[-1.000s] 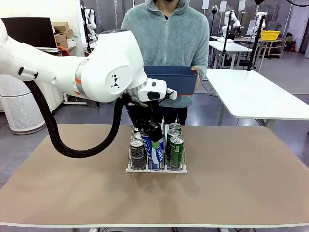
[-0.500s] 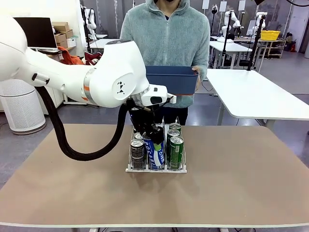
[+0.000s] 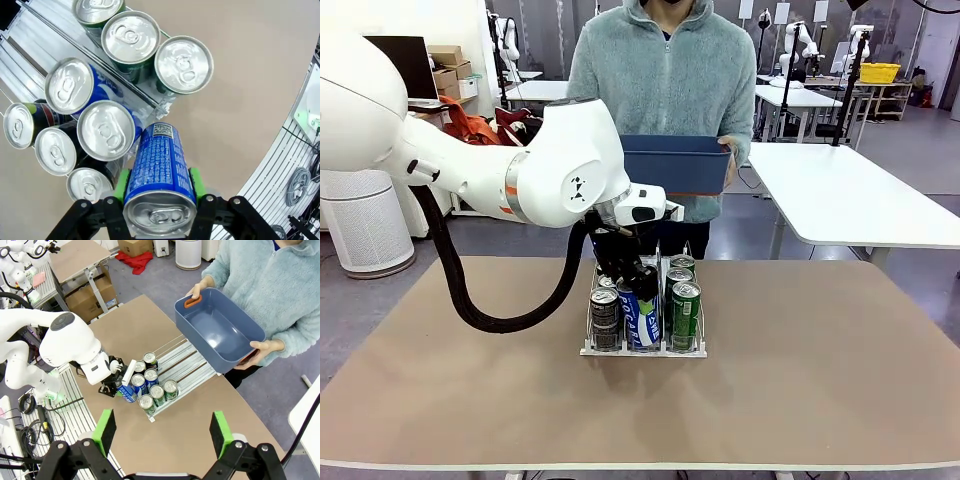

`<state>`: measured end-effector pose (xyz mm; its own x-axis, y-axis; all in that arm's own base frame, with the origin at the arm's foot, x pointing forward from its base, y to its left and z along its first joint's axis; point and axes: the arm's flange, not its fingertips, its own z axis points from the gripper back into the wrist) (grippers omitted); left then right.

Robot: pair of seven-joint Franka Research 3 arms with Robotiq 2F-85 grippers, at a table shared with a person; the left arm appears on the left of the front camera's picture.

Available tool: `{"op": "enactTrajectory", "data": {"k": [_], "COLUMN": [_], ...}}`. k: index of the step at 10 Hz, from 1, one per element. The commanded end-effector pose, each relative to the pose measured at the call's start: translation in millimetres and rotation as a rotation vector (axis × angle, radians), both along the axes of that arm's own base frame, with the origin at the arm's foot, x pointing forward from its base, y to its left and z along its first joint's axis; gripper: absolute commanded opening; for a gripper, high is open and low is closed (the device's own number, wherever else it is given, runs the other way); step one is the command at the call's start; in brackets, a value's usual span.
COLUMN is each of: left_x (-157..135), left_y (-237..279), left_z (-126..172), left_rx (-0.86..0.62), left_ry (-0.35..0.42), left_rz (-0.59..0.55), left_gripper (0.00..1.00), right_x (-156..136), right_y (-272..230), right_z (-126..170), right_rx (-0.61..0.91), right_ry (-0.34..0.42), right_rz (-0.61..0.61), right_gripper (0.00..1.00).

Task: Fill the beverage cans into the dispenser.
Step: Place the picked Ionic drink in the line of the Automatic Can Dispenser with the same cans.

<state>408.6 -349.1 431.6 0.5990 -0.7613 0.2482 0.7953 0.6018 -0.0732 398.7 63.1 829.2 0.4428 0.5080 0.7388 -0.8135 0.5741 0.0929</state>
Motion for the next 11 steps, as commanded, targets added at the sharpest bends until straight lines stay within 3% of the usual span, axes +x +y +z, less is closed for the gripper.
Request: {"op": "enactTrajectory", "data": {"k": [1,7,11], "left_x": [28.7,71.8,79.4], "left_y": [8.0,15.7,1.6], "left_z": [-0.7,-2.6,-7.7], "left_rx": [-0.030,-0.042,0.011], "left_ry": [-0.045,-0.062,-0.041], "left_rz": [0.008,0.030,-0.014], "left_gripper": [0.57,0.57,0.57], "right_x": [-0.5,-0.5,-0.5], "right_y": [-0.7,-0.7,-0.7], "right_z": [0.5,0.5,0.5], "right_rx": [-0.002,-0.002,-0.002], "right_ry": [0.007,0.007,0.007], "right_rz": [0.004,0.004,0.004], "right_gripper": [1.00,1.00,1.00]}}
